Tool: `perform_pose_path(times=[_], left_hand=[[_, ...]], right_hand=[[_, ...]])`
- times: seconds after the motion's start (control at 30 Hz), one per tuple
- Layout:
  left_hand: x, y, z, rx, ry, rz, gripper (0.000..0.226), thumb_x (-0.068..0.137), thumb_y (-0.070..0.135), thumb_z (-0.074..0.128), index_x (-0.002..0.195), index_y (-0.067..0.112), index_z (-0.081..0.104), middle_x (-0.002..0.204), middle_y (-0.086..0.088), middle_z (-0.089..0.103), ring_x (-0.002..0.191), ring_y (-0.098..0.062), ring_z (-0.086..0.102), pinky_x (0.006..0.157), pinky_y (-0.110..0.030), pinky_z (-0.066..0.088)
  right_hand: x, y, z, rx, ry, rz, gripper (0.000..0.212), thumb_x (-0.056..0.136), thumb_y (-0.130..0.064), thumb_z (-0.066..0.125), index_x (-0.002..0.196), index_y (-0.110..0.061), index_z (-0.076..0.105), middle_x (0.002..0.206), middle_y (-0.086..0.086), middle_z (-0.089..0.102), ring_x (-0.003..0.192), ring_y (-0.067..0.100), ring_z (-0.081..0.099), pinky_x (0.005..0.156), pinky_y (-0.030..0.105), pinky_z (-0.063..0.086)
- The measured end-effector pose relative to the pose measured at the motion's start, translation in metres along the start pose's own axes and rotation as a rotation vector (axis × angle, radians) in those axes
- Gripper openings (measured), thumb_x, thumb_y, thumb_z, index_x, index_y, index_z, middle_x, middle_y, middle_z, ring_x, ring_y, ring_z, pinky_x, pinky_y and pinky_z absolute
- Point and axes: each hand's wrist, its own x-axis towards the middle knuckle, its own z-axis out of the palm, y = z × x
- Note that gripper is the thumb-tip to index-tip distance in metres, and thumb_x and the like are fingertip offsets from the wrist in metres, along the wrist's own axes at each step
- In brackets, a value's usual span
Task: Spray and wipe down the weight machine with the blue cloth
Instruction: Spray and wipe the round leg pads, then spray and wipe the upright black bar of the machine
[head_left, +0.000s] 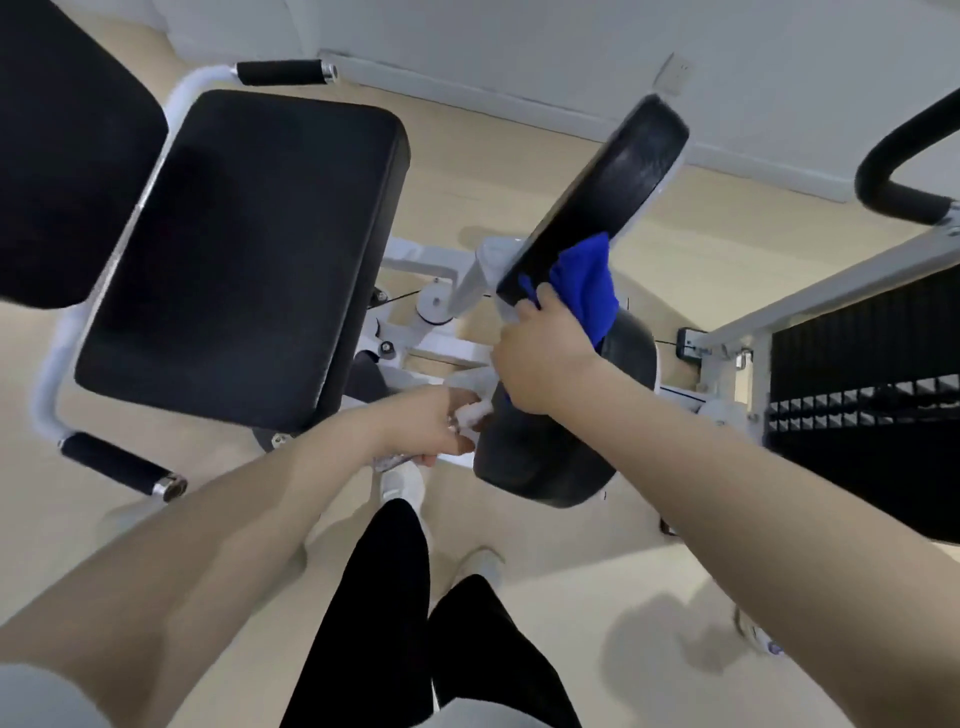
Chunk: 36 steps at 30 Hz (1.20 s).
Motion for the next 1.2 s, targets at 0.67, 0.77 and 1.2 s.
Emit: perform_pose_path(times=[0.67,0.77,1.2], left_hand=[[-0.088,0.086,-0.018,0.26,0.261,0.331,0.036,0.098,0.035,0.034,0.132,0.025,0.039,0.093,0.001,0.055,0.079,-0.011,0.053,0.071,-0.031,0.041],[-0.095,0.126,-0.013,0.35,0.235,0.469,0.042,0.098,0.03,0.038,0.139,0.023,0.034,0.121,-0.002,0.052,0.097,-0.014,0.051,0.081,-0.024,0.034],[-0.073,0.259,0.106,0.534,0.162,0.822,0.046,0.099,0.029,0.036,0.142,0.029,0.022,0.069,0.005,0.05,0.065,-0.014,0.051,0.062,-0.027,0.041]], right_hand=[[-0.128,0.03,0.039,1.467,0.654,0.611,0.019,0.097,-0.021,0.04,0.095,-0.011,0.056,0.085,0.005,0.061,0.077,0.023,0.054,0.065,0.033,0.04],[-0.162,0.03,0.061,1.65,0.689,0.838,0.021,0.099,-0.025,0.037,0.104,-0.013,0.053,0.087,0.003,0.06,0.077,0.02,0.055,0.065,0.029,0.04],[-0.331,0.048,0.153,1.641,0.536,0.776,0.025,0.097,-0.027,0.046,0.08,-0.017,0.062,0.078,0.005,0.063,0.069,0.017,0.056,0.067,0.03,0.04]])
